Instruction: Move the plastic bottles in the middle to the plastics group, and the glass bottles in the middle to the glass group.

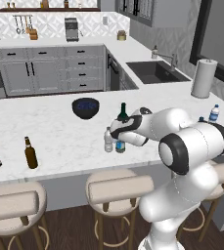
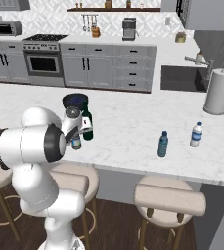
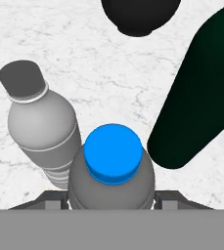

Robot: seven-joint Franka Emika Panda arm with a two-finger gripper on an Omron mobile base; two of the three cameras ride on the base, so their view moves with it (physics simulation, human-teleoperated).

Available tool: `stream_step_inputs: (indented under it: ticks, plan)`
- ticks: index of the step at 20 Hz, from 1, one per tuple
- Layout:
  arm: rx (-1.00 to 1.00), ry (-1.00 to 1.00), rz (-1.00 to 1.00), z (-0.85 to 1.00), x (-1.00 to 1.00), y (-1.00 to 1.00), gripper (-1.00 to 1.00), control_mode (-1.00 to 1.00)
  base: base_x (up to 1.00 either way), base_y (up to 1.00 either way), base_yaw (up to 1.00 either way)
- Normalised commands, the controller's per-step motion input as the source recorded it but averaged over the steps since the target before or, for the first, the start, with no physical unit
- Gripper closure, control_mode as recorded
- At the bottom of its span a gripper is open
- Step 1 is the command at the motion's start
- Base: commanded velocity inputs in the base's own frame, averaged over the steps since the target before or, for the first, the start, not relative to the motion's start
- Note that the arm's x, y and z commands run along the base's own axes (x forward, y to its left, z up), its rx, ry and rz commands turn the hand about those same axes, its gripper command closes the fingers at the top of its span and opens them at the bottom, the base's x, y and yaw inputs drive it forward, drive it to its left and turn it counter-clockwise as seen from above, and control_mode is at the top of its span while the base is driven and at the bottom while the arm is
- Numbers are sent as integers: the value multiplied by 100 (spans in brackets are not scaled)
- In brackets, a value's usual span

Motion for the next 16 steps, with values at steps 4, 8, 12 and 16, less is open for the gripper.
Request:
stream_step_inputs:
  ticks: [4,8,12,16]
  plan:
    - [0,2,0,13,-6,-22,100,-100,0,0,0]
    - [1,4,-4,42,-38,-48,100,-100,0,0,0]
    - [1,7,-7,44,-36,-56,100,-100,0,0,0]
    - [0,12,-11,44,0,-65,100,-100,0,0,0]
